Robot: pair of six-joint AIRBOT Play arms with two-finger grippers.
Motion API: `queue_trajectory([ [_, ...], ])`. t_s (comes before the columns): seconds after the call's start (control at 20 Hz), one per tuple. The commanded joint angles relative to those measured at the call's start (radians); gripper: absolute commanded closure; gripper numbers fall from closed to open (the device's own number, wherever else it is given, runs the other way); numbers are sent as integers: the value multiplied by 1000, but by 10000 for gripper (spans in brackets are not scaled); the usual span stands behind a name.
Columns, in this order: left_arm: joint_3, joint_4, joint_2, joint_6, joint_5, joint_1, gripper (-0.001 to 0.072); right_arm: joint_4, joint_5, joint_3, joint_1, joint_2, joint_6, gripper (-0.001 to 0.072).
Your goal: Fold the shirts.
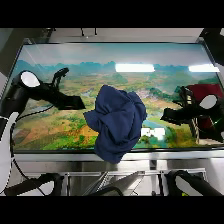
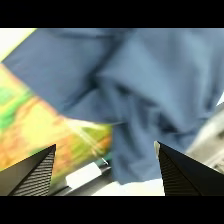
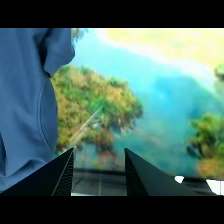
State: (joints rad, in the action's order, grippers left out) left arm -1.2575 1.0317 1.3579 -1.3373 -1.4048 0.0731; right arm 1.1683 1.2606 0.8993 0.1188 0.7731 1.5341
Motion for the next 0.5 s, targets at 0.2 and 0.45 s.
queue_trajectory([
  [0.2, 246, -248, 182, 212, 161, -129, 21, -367, -203, 4, 35, 336, -278, 237],
  [0.45, 247, -299, 291, 211, 255, -40, 22, -493, -215, 5, 0, 469, -369, 238],
])
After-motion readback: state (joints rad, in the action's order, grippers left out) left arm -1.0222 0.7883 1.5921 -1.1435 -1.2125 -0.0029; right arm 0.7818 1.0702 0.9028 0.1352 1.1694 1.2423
